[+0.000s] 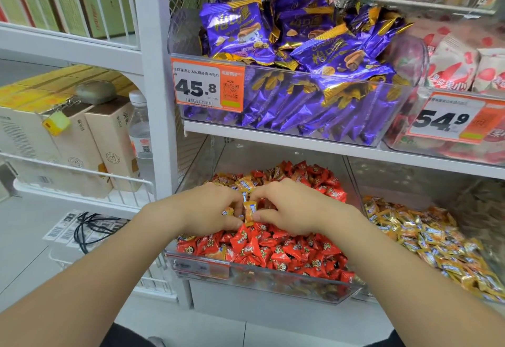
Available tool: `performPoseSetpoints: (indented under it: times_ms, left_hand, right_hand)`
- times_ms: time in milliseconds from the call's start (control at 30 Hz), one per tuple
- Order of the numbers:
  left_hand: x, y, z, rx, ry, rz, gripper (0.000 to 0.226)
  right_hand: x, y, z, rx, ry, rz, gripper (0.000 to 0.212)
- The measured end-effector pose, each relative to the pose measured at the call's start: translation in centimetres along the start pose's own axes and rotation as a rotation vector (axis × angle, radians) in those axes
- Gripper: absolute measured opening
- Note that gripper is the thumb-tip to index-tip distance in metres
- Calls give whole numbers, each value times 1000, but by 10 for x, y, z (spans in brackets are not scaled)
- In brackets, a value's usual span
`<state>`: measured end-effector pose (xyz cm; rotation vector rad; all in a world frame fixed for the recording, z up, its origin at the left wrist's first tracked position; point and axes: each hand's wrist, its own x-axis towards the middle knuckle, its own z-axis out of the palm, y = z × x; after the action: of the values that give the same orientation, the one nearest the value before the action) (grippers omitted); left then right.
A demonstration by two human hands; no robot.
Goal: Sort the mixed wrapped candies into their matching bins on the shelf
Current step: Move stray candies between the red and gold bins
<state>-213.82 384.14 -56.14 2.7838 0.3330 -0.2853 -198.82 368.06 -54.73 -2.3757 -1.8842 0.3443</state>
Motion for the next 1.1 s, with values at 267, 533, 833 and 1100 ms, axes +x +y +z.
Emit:
performPoseSetpoints:
  times_ms: [267, 533, 833, 1100]
  left_hand:
    - [-2, 17, -7, -156, 330, -65, 36]
    - [8, 24, -1, -122, 390, -16, 21]
    - [24, 37, 17, -20, 218, 118, 40]
    - [25, 43, 19, 79, 211, 167, 21]
  right_hand:
    - [-12, 6, -16, 525, 167, 150, 14]
    - [-29, 22, -22, 693, 210, 318, 17]
    - [-56, 38, -28, 265, 179, 391, 34]
    - [-71, 31, -29, 431, 192, 407, 41]
